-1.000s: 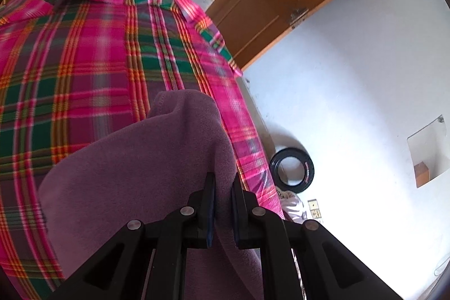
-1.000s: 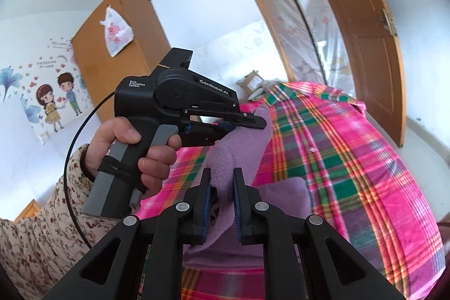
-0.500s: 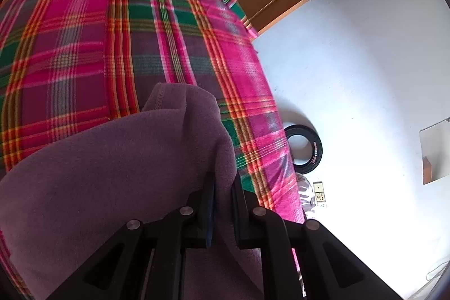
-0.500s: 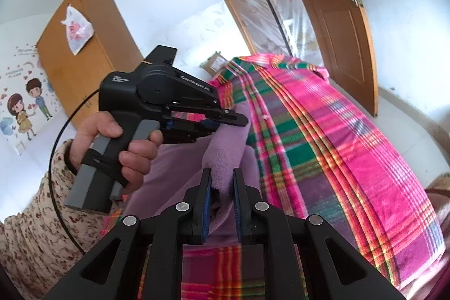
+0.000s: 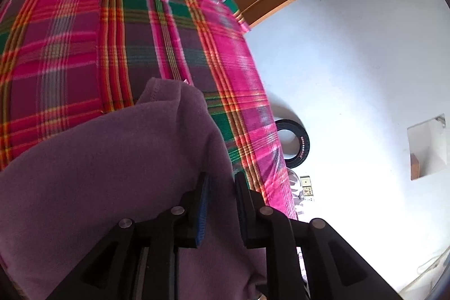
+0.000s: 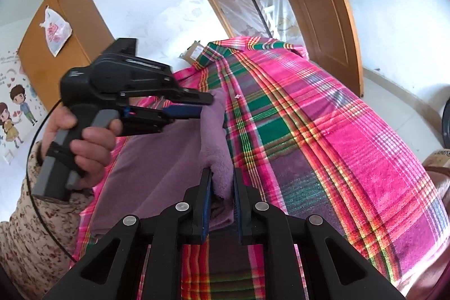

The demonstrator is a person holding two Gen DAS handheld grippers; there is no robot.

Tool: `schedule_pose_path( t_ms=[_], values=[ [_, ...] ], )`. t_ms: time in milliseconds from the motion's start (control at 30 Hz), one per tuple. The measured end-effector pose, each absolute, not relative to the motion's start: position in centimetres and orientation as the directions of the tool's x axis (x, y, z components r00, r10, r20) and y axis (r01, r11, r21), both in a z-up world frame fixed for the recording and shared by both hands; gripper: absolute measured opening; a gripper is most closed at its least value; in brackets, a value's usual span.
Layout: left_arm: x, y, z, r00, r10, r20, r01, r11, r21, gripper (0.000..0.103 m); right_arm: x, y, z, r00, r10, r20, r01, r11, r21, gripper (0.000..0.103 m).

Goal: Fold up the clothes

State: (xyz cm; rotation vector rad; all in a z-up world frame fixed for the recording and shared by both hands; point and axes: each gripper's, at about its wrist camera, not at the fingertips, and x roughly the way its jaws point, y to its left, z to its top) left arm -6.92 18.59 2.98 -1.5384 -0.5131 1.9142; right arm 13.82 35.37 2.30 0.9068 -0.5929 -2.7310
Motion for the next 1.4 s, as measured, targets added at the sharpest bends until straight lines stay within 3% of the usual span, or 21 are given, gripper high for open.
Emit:
schedule_pose_path(
  t_ms=[467,667,833,1033,1167,1400],
  values=[
    [-3.7,9.0,6.3,-0.3,0.653,-0.696,-0.232,-0.757,-0.61,0.019,14.1,37.3,0.7,-0.767,-0.259,-0.586,-0.052,-0.887,0.459,0.017],
    [-2.8,6.0,5.2,-0.311,0.635,-0.707,-0.2,-0.771,-0.604,0.019,15.0,37.9,2.5,-0.812,-0.179,-0.556,-0.106,-0.89,0.443,0.018],
    [-3.0,4.0,4.1,-0.31,0.634,-0.708,-0.147,-0.768,-0.624,0.019,14.2,33.6,4.7,-0.798,-0.291,-0.528,0.084,-0.921,0.38,0.019],
    [-3.6,3.0,2.9,-0.298,0.655,-0.695,-0.12,-0.747,-0.653,0.019,13.1,27.2,4.5,-0.707,-0.423,-0.566,0.31,-0.906,0.289,0.019],
    [-3.5,2.6,2.5,-0.292,0.672,-0.681,-0.126,-0.733,-0.669,0.019,13.1,25.1,2.5,-0.654,-0.41,-0.636,0.341,-0.91,0.237,0.019],
    [-3.4,2.1,1.6,-0.285,0.7,-0.654,-0.132,-0.705,-0.697,0.015,13.1,24.9,1.6,-0.639,-0.412,-0.65,0.358,-0.907,0.222,0.019]
  ],
)
